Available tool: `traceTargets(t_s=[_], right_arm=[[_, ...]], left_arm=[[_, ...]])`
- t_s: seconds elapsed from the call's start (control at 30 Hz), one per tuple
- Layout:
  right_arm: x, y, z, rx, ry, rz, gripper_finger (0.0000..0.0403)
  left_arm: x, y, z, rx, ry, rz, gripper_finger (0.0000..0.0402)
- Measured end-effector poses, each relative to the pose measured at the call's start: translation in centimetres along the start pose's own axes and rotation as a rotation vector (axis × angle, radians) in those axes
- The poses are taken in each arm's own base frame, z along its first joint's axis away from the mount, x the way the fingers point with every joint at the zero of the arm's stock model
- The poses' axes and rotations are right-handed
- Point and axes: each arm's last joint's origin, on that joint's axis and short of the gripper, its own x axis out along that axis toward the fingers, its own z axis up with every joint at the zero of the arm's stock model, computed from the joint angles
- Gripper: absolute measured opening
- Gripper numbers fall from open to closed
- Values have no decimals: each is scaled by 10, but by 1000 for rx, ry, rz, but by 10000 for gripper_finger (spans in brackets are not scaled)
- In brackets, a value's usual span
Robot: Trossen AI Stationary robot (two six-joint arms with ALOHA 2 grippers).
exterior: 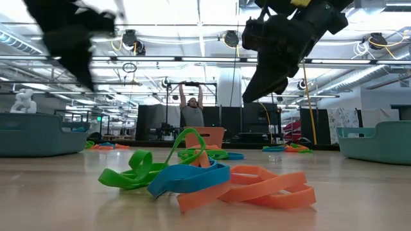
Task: Sort rubber bands into baskets
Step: Put the blue rubber band into the blue bin
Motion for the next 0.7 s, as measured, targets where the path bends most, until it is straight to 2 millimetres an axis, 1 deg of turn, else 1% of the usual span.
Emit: traceTargets(t_s=[0.13, 0.2, 0.33, 0.43, 0.53, 0.63, 0.7], right_arm=[[2, -5, 0, -1, -36, -152, 70], [5, -6, -1, 11, -43, -188, 70], [14, -7, -4, 46, -37, -205, 70], [25, -7, -6, 58, -38, -203, 70], [38, -7, -11, 55, -18, -209, 70], [48, -9, -17, 53, 22, -219, 70], [51, -10, -20, 71, 33, -225, 70]], left_arm=[[-5, -27, 27, 14, -330, -119, 153], [-5, -41, 39, 54, -469, -142, 153], [0, -65, 58, 175, -655, -172, 153], [11, -74, 63, 255, -692, -175, 153], [22, -67, 57, 289, -678, -148, 153], [33, -47, 42, 258, -678, -127, 153], [37, -34, 33, 192, -738, -148, 153]])
